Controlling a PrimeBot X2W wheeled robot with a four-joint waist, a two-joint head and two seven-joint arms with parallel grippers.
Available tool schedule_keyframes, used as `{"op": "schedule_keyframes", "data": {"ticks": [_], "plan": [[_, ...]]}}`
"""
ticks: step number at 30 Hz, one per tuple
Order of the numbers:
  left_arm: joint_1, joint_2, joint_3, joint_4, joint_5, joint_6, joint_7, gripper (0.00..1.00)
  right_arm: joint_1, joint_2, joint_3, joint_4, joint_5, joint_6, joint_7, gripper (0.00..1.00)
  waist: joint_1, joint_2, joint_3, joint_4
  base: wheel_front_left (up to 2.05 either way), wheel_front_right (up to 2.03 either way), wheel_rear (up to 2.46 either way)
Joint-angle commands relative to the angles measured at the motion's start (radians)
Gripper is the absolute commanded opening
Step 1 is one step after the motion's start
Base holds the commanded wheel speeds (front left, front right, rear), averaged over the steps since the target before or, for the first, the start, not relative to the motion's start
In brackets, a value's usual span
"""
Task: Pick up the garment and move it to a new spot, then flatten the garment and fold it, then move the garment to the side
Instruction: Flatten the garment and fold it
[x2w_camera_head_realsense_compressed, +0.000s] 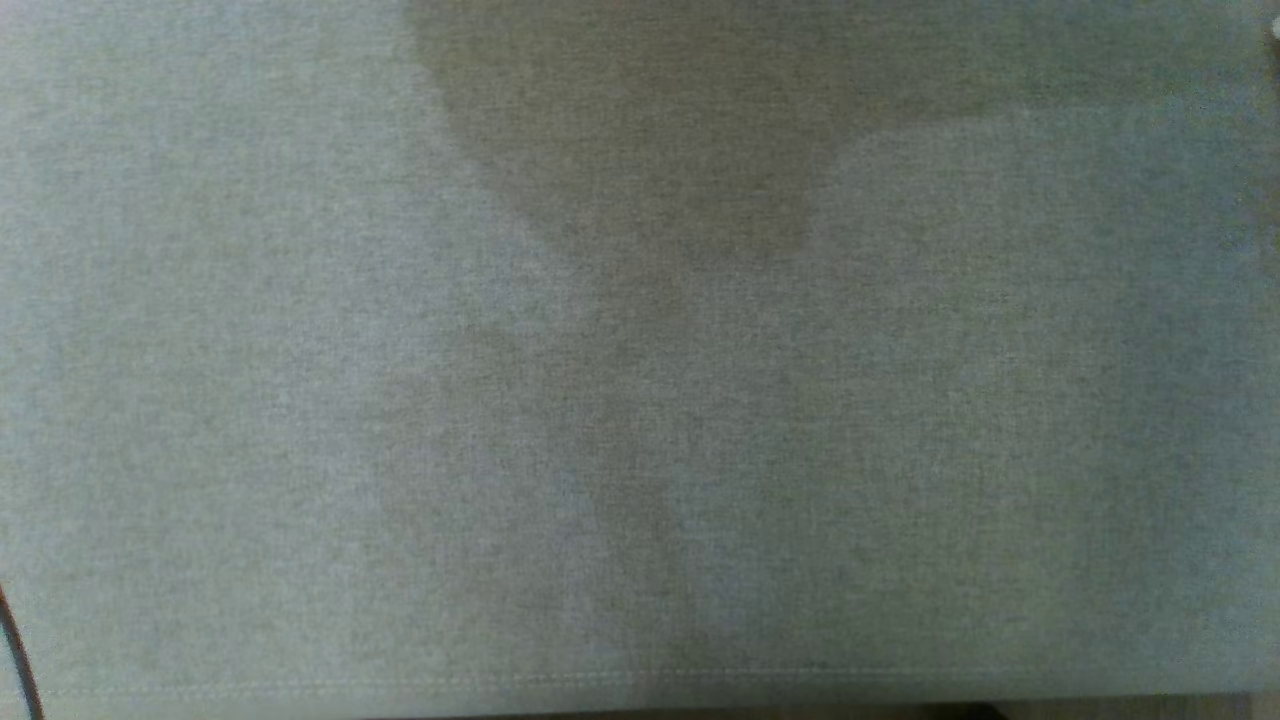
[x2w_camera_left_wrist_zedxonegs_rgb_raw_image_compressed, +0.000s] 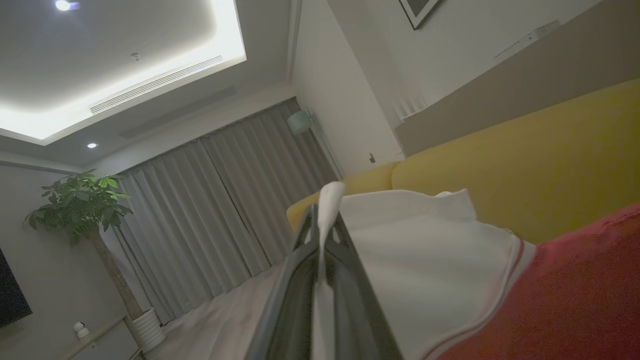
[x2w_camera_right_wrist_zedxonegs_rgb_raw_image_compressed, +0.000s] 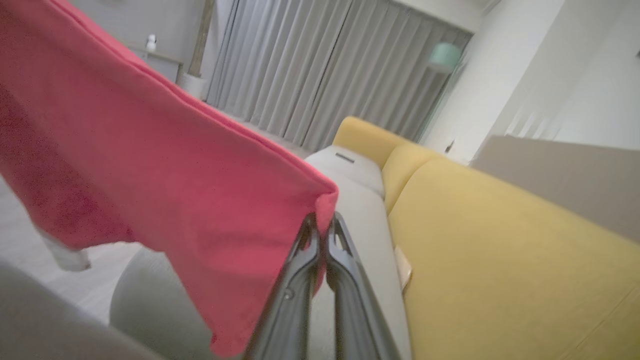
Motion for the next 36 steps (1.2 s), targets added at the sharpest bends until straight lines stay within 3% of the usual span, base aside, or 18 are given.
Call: {"op": "schedule_keyframes", "data": {"ticks": [1, 6, 12, 18, 27, 36], "plan": [[0.002, 0.049, 0.014, -0.039, 0.014, 0.001, -0.004, 0.00, 0.032, 0.011, 0.004, -0.015, -0.003, -0.001, -0.007, 0.00, 0.0000, 0.0000, -0.003, 0.003, 0.00, 0.00, 0.00], [0.272, 0.045, 0.038, -0.172, 0.041, 0.004, -0.004, 0.00, 0.186, 0.008, 0.067, 0.030, 0.022, -0.001, -0.012, 0.00, 0.0000, 0.0000, -0.038, 0.023, 0.00, 0.00, 0.00], [0.591, 0.047, 0.053, -0.281, 0.052, 0.003, -0.004, 0.00, 0.381, -0.041, 0.174, -0.024, 0.066, -0.001, -0.013, 0.00, 0.0000, 0.0000, -0.116, 0.050, 0.00, 0.00, 0.00], [0.830, 0.085, -0.022, -0.369, 0.061, 0.002, -0.004, 0.00, 0.540, -0.118, 0.341, -0.094, 0.135, -0.001, -0.013, 0.00, 0.0000, 0.0000, -0.214, 0.076, 0.00, 0.00, 0.00], [1.048, 0.194, -0.145, -0.423, 0.063, 0.001, -0.004, 0.00, 0.643, -0.219, 0.555, -0.120, 0.296, -0.001, -0.013, 0.00, 0.0000, 0.0000, -0.353, 0.086, 0.00, 0.00, 0.00], [1.163, 0.264, -0.192, -0.431, 0.033, 0.001, -0.004, 0.00, 0.708, -0.286, 0.713, -0.204, 0.495, -0.001, 0.030, 0.00, 0.0000, 0.0000, -0.424, 0.084, 0.00, 0.00, 0.00]]}}
